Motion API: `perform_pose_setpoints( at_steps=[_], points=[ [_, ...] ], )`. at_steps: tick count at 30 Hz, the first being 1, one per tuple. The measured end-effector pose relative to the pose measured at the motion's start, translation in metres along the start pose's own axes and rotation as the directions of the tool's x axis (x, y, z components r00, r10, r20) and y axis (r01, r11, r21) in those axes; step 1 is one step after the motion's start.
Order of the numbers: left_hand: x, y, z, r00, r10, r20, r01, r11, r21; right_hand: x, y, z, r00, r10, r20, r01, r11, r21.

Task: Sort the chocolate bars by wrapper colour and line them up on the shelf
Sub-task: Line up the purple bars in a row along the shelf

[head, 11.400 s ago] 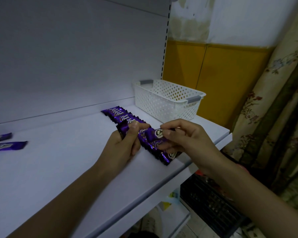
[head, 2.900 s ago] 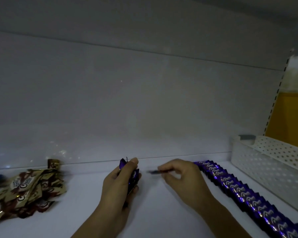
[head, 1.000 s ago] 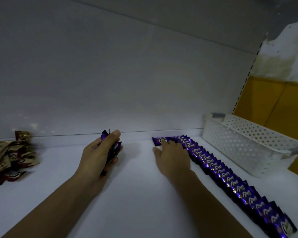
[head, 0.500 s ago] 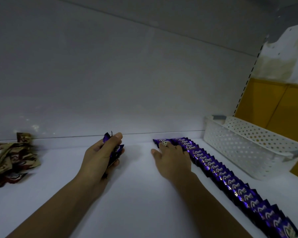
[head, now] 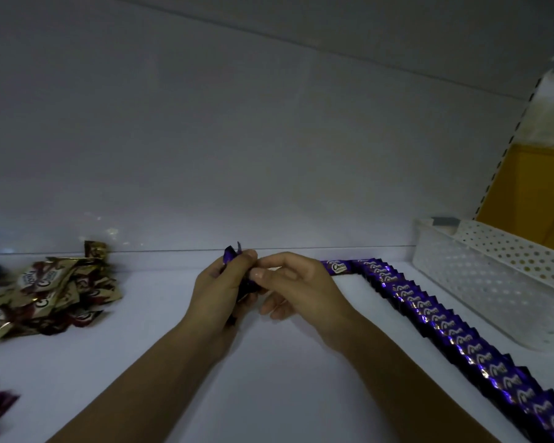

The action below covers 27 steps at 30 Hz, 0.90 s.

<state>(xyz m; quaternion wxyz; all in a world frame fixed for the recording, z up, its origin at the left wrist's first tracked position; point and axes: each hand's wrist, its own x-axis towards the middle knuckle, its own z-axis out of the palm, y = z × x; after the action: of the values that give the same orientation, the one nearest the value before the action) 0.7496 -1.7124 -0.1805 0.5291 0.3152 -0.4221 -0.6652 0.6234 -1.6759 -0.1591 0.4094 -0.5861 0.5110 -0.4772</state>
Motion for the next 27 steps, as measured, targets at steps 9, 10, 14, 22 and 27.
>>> perform_pose_setpoints(
  at_steps=[9,10,14,22,27],
  points=[
    [0.001,-0.002,-0.003,0.999,-0.025,-0.034,0.024,0.999,-0.038,0.002,0.004,-0.008,0.999,0.025,-0.048,-0.022,0.997,0.069],
    [0.001,-0.002,-0.003,0.999,-0.028,-0.035,0.026,0.999,-0.031,0.002,0.004,-0.008,0.998,0.028,-0.05,-0.025,0.998,0.058],
    [0.003,-0.003,-0.004,0.998,-0.021,-0.063,0.02,1.0,-0.023,0.007,0.004,-0.015,0.985,0.052,-0.161,-0.048,0.998,0.028],
    [0.008,-0.003,-0.008,0.989,-0.065,-0.13,0.05,0.992,-0.114,0.009,0.032,-0.04,0.92,-0.109,-0.377,-0.275,0.506,-0.818],
    [0.01,-0.006,-0.009,0.984,-0.083,-0.158,0.054,0.983,-0.177,0.009,0.035,-0.033,0.954,-0.042,-0.296,-0.251,0.425,-0.87]
  ],
)
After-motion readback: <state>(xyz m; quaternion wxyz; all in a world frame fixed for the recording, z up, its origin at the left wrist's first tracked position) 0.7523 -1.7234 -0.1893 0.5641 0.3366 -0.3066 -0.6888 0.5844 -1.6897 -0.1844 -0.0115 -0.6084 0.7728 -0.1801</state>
